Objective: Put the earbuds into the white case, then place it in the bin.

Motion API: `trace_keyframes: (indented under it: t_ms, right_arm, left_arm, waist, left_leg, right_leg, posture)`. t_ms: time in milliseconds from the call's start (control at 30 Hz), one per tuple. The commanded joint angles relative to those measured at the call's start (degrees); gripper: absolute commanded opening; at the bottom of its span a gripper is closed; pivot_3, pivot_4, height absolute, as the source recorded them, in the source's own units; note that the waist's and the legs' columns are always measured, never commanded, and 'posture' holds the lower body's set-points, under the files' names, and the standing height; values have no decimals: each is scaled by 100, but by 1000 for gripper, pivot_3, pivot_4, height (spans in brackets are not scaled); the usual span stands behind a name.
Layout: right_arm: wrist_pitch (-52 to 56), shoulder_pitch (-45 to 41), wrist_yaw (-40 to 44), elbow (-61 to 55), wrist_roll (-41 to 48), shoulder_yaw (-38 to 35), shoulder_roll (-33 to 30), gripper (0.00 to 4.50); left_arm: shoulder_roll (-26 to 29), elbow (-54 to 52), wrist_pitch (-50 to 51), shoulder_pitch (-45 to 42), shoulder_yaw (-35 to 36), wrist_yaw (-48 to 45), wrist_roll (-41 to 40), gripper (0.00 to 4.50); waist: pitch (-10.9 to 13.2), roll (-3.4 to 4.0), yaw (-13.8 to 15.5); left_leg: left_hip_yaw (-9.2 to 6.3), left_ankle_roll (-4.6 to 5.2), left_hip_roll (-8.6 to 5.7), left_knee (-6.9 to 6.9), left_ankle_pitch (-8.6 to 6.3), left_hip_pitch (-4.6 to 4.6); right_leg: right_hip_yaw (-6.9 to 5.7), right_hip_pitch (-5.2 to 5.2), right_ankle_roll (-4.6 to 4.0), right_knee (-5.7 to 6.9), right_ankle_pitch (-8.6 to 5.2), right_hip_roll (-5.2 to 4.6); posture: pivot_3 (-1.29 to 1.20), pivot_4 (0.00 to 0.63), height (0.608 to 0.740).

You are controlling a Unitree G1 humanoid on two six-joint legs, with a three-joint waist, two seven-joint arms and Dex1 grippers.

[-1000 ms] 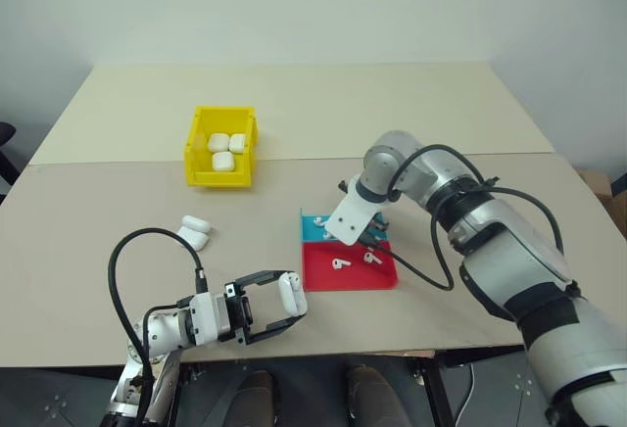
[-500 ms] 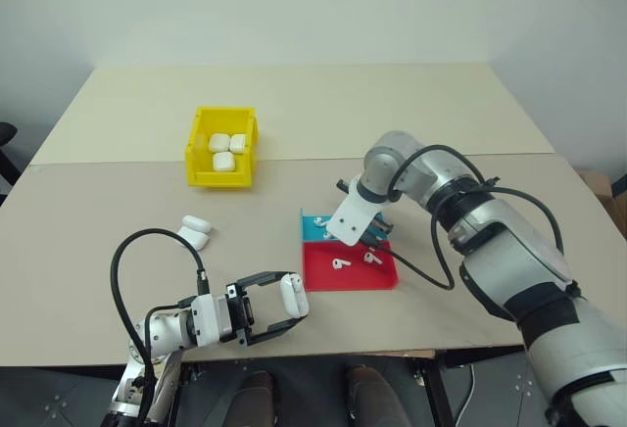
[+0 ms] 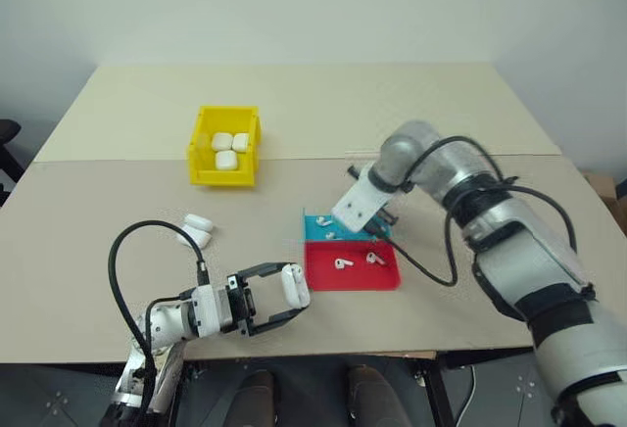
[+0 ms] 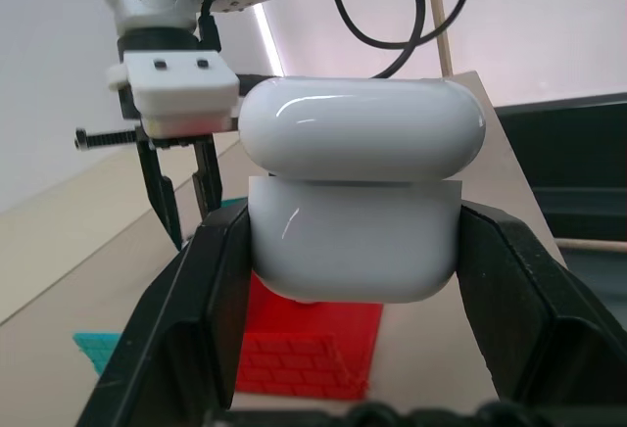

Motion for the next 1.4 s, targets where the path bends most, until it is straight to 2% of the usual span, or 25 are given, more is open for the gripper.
trace_keyframes:
  t_ms: [33, 200, 300, 433, 567, 767, 1100, 1400]
  right_arm:
    - [1361, 454, 109, -1596, 1152, -1126, -434, 790]
    - [4069, 1900, -439, -4604, 3203, -2921, -818, 790]
    - [5408, 2884, -1241, -6051, 4701, -3921, -584, 790]
    - [5920, 3910, -2389, -7333, 6232, -4820, -43, 790]
    - [6150, 4394, -3046, -7918, 7459, -5075, 96, 790]
    - [6195, 5007, -3275, -8329, 8066, -4720, -189, 790]
    - [5842, 5172, -3256, -8193, 7432, -3942, -399, 790]
    - [5677, 5272, -3184, -8081, 7250, -3886, -594, 790]
  left_arm:
    - [-88, -405, 378, -374, -6, 243, -312, 2794]
    - [-304, -633, 1096, -1060, -144, 531, -555, 2794]
    - [-557, -615, 1422, -1481, -265, 605, -678, 2794]
    - [-633, -615, 1839, -1868, -367, 490, -795, 2794]
    - [-764, -595, 1883, -2022, -368, 393, -842, 2794]
    - [-854, -825, 2165, -2070, -314, 428, -1022, 2794]
    - [-939, -838, 2065, -2024, -257, 316, -1051, 2794]
    - [-1087, -866, 2030, -1972, -276, 350, -996, 2794]
  waist:
    - [-1, -1, 33]
    - [-1, -1, 101]
    - [-1, -1, 105]
    - [-3, -2, 46]
    - [-4, 0, 19]
    - [-4, 0, 35]
    - [-4, 0, 68]
    - [-4, 0, 71]
  left_leg:
    - [-4, 0, 0, 0, 0, 1]
    - [-25, 0, -4, -4, 0, -6]
    - [-47, 1, -11, -2, 0, -7]
    - [-45, 1, -13, -1, 0, 3]
    - [-36, 4, -17, -1, 2, 8]
    - [-19, 5, -18, 1, 3, 4]
    - [-20, 6, -18, 2, 3, 0]
    - [-20, 6, -19, 2, 3, -1]
  right_leg:
    - [2, -1, 1, -1, 1, -1]
    - [-10, 8, 2, -10, 0, 1]
    - [-9, 15, 7, -13, 2, 1]
    - [1, 24, 10, -10, 2, 10]
    - [9, 22, 11, 0, 2, 19]
    - [10, 24, 15, -9, 1, 19]
    - [8, 23, 16, -15, 1, 21]
    - [8, 23, 17, -17, 1, 21]
  posture:
    - [0, 150, 740]
    - [0, 150, 740]
    - [0, 150, 740]
    - [0, 150, 740]
    - [0, 150, 740]
    - [0, 150, 740]
    - [0, 150, 740]
    - [0, 150, 740]
